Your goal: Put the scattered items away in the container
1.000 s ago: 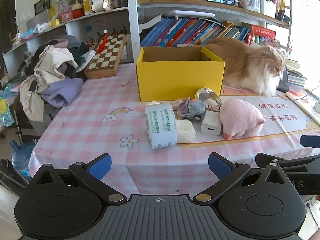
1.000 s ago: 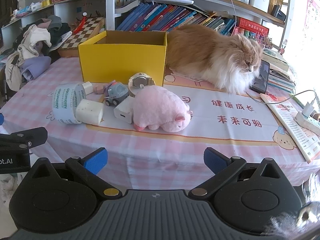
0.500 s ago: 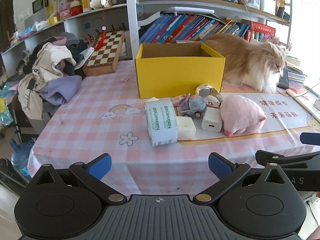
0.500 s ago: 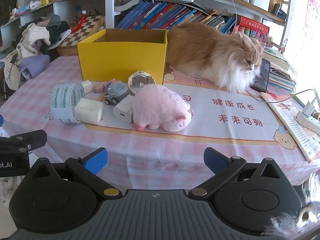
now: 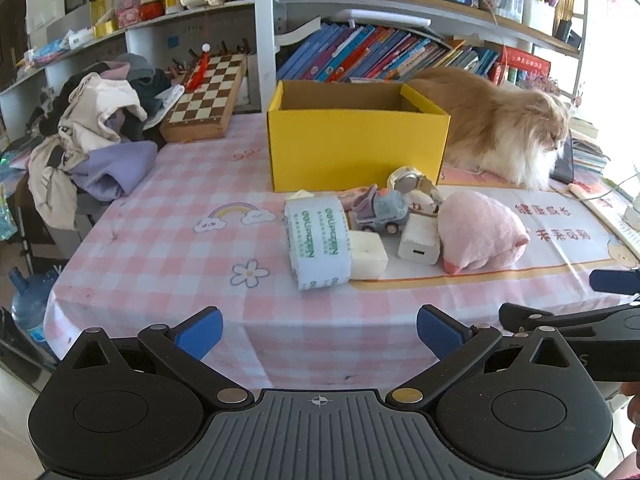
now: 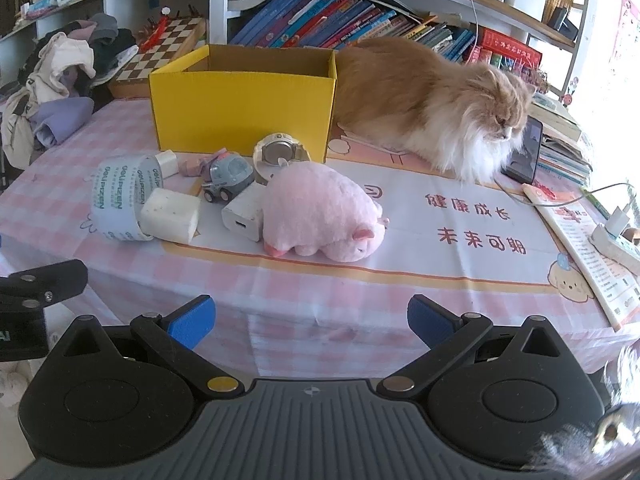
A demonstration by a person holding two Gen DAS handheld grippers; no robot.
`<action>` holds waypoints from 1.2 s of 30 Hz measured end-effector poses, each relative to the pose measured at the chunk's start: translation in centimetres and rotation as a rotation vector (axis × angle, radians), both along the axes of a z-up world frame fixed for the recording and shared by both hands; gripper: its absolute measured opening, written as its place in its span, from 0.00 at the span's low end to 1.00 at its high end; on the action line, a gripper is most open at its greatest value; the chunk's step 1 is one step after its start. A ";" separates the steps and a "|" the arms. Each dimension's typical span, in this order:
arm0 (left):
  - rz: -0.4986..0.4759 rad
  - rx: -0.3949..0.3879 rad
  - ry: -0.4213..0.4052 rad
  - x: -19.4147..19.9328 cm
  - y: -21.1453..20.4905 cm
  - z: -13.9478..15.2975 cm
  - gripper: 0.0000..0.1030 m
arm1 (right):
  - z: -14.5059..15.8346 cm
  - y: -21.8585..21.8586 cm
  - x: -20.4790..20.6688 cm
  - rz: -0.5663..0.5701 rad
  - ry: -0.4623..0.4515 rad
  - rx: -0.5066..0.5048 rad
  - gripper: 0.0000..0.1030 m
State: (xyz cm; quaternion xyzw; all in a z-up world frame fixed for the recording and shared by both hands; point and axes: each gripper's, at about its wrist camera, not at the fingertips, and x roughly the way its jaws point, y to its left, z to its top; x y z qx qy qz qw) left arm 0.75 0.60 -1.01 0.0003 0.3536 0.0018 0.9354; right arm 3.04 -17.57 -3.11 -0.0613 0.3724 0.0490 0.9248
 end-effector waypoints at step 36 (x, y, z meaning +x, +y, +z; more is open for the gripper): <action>0.020 0.062 -0.010 1.4 -0.2 0.4 1.00 | 0.4 -0.8 0.9 -0.002 -0.050 0.047 1.00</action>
